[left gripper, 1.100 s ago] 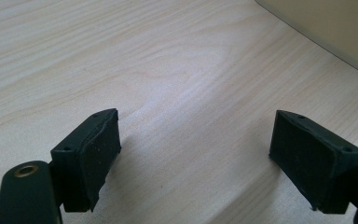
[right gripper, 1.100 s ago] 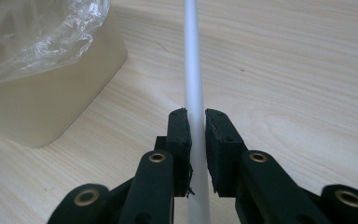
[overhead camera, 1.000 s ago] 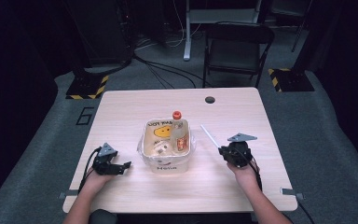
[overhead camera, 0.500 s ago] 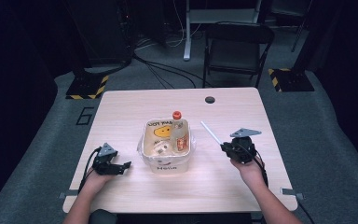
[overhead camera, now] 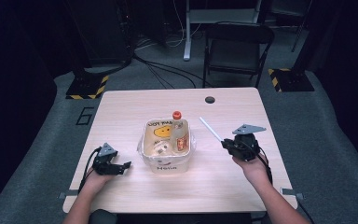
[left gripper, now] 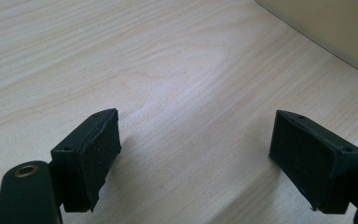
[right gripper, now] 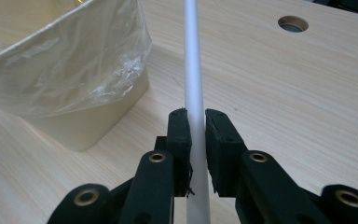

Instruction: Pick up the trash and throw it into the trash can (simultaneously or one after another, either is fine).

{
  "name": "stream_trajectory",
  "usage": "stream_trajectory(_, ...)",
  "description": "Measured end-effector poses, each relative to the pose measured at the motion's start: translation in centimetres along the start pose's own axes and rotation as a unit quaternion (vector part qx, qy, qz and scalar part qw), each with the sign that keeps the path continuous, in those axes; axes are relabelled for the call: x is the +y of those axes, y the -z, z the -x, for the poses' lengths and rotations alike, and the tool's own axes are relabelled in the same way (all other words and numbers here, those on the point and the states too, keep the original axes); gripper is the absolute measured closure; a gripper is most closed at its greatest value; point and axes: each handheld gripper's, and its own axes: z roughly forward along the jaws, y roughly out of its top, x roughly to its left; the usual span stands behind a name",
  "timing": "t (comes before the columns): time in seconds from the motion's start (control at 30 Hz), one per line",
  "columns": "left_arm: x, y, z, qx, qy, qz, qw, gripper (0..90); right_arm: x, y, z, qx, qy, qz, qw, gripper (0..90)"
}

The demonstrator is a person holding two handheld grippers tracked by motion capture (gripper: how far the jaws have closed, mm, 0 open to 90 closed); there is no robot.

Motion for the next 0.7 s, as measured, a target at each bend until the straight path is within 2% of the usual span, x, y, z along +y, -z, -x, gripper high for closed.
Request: stream_trajectory(0.7,0.0,0.0,0.0,0.000,0.000,0.000,1.0000,16.0,1.0,2.4,-2.4,0.041,0.042,0.008,0.9982,79.8)
